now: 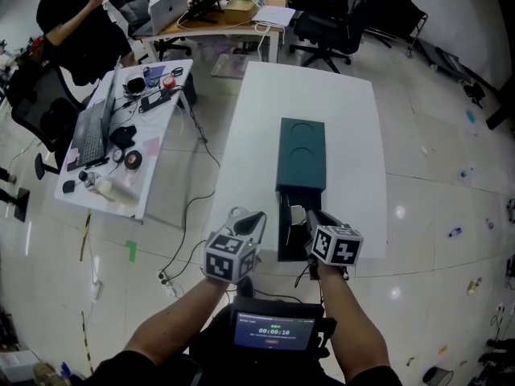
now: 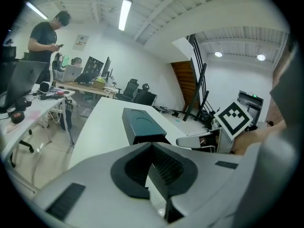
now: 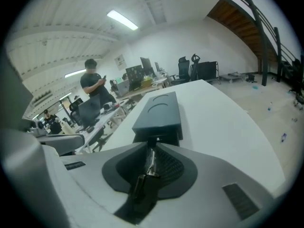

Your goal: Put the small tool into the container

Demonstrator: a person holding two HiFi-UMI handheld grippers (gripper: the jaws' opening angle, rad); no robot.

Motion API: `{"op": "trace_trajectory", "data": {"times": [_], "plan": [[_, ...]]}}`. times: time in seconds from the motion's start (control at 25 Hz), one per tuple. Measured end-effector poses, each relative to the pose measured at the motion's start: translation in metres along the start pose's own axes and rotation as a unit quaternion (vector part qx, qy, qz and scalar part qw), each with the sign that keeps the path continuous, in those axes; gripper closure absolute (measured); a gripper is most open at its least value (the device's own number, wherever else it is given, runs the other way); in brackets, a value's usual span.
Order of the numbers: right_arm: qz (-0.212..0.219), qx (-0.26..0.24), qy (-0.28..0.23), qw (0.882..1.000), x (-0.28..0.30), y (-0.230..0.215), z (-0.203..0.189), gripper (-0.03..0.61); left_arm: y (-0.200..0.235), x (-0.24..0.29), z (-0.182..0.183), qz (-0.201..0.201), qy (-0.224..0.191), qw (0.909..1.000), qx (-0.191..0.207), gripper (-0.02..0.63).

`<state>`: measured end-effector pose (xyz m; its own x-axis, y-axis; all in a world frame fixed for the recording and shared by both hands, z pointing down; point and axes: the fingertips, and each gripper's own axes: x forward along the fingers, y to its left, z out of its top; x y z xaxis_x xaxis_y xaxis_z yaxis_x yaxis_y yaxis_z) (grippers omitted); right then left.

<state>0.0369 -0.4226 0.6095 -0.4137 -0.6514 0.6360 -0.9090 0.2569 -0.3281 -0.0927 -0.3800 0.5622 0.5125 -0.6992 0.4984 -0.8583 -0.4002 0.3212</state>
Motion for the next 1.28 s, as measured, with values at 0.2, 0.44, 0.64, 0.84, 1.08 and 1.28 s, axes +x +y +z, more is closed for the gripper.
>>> {"op": "trace_trajectory", "data": {"times": [0.2, 0.44, 0.64, 0.84, 1.08, 1.28], "plan": [[0.063, 0.006, -0.054, 0.997, -0.06, 0.003, 0.019, 0.512, -0.022, -0.02, 0.002, 0.015, -0.02, 0.9997, -0.004, 0.594], [0.107, -0.042, -0.11, 0.987, -0.144, 0.01, 0.028, 0.58, -0.083, -0.052, 0.007, 0.006, -0.053, 0.9986, 0.004, 0.594], [0.146, -0.068, -0.151, 0.975, -0.224, 0.006, 0.029, 0.58, -0.139, -0.085, 0.007, 0.012, -0.086, 0.9961, 0.015, 0.594], [0.176, -0.095, -0.195, 0.96, -0.3, 0.007, 0.032, 0.58, -0.189, -0.123, 0.01, 0.016, -0.12, 0.9922, 0.031, 0.594], [0.195, -0.133, -0.214, 0.948, -0.365, 0.017, 0.012, 0.58, -0.243, -0.177, 0.012, 0.008, -0.162, 0.9849, 0.062, 0.594], [0.184, -0.133, -0.244, 0.943, -0.416, 0.038, -0.011, 0.58, -0.271, -0.236, -0.003, -0.007, -0.183, 0.9798, 0.08, 0.594]]}}
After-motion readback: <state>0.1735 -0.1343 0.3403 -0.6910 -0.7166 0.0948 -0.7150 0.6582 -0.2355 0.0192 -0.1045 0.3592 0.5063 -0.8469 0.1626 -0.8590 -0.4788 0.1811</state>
